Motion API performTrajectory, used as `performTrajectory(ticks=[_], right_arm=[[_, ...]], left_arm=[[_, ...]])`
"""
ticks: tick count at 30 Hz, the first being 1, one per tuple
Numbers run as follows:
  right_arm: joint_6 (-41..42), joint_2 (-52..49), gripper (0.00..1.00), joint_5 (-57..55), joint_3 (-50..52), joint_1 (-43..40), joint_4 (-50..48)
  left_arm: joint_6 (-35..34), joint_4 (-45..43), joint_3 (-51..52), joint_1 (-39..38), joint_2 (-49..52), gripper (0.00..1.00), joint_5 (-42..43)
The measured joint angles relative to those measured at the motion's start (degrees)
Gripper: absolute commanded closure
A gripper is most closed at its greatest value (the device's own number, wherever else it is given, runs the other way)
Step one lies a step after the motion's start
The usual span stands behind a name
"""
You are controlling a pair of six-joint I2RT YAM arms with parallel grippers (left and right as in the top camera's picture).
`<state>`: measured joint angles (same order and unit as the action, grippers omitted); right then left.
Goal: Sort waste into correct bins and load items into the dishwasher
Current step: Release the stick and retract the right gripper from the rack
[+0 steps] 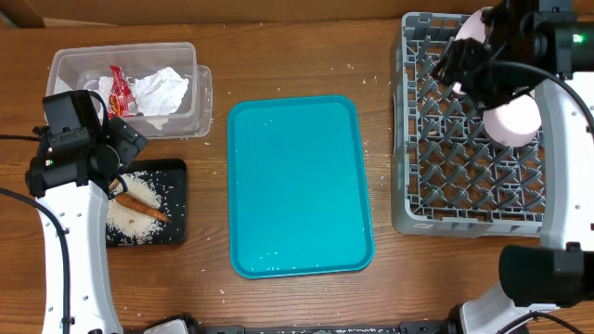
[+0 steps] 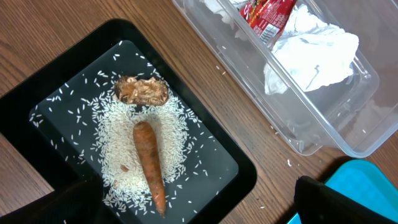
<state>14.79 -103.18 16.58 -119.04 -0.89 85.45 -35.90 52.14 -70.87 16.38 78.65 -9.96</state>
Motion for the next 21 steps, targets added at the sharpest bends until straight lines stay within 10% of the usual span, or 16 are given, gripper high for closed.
performTrajectory(ticks=[4, 6, 21], right_arm=[[0.2, -0.1, 0.36, 1.3, 0.1, 2.1, 6.7], [0.2, 0.1, 0.0, 1.5, 0.1, 3.4, 10.7], [0.2, 15.2, 0.0, -0.5, 16.7, 22.4, 12.0]], left_arm=[[0.0, 0.0, 0.0, 0.0, 0.0, 0.0, 0.0], [0.0, 0.0, 0.0, 0.0, 0.0, 0.0, 0.0], [0.0, 0.0, 0.0, 0.0, 0.0, 0.0, 0.0]])
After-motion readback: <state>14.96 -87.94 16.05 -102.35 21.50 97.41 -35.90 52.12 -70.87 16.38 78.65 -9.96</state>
